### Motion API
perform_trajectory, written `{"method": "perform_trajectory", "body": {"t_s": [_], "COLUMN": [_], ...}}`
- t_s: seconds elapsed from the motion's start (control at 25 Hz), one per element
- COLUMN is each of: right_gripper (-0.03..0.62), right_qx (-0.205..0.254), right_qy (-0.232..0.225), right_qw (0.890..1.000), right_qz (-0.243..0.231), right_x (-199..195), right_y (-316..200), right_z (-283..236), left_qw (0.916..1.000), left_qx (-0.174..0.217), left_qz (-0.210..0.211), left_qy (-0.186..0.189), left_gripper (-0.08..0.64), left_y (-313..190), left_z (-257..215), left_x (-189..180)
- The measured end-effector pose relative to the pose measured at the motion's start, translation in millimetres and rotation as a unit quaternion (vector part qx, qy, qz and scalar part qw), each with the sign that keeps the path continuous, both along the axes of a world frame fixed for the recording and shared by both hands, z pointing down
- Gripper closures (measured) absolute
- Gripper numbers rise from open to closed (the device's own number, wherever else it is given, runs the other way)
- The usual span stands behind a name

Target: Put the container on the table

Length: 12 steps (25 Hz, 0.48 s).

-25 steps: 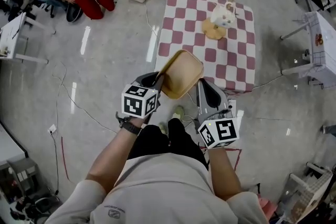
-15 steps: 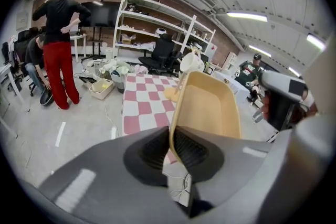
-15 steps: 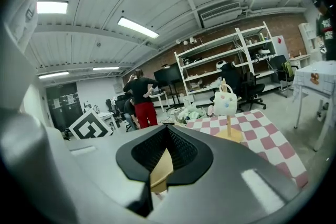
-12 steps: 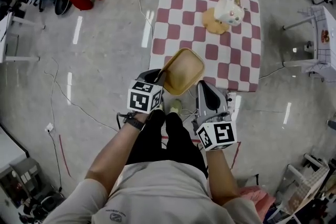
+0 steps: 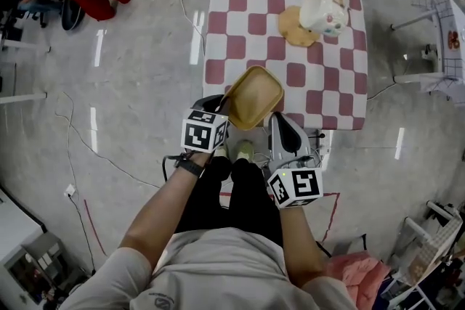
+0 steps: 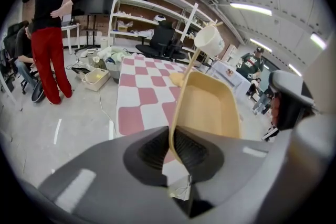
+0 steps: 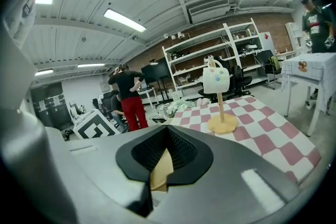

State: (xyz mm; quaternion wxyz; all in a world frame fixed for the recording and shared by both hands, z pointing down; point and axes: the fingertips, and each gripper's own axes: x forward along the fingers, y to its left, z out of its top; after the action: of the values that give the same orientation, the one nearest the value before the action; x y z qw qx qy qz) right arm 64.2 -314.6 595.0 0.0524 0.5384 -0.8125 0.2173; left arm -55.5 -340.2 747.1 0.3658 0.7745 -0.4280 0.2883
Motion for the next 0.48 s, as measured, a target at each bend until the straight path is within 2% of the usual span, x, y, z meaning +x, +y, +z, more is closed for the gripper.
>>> {"method": "perform_trajectory", "body": {"t_s": [0.24, 0.48], "right_gripper": [0.583, 0.583], "right_qx": [-0.007, -0.007], "right_qy": [0.003, 0.002], "right_qw": [1.0, 1.0], "right_qz": [0.014, 0.023], "right_x": [-1, -3], "right_y": [-9, -18], "right_z": [27, 39], "left_qw": [0.9998, 0.9996], "left_qx": [-0.014, -0.023], "left_qz": [0.007, 0.013], "left_qy": [-0.008, -0.002], "left_gripper": [0.528, 0.528], "left_y": [-17, -30], "left_z": [37, 55], "left_x": [-2, 2]}}
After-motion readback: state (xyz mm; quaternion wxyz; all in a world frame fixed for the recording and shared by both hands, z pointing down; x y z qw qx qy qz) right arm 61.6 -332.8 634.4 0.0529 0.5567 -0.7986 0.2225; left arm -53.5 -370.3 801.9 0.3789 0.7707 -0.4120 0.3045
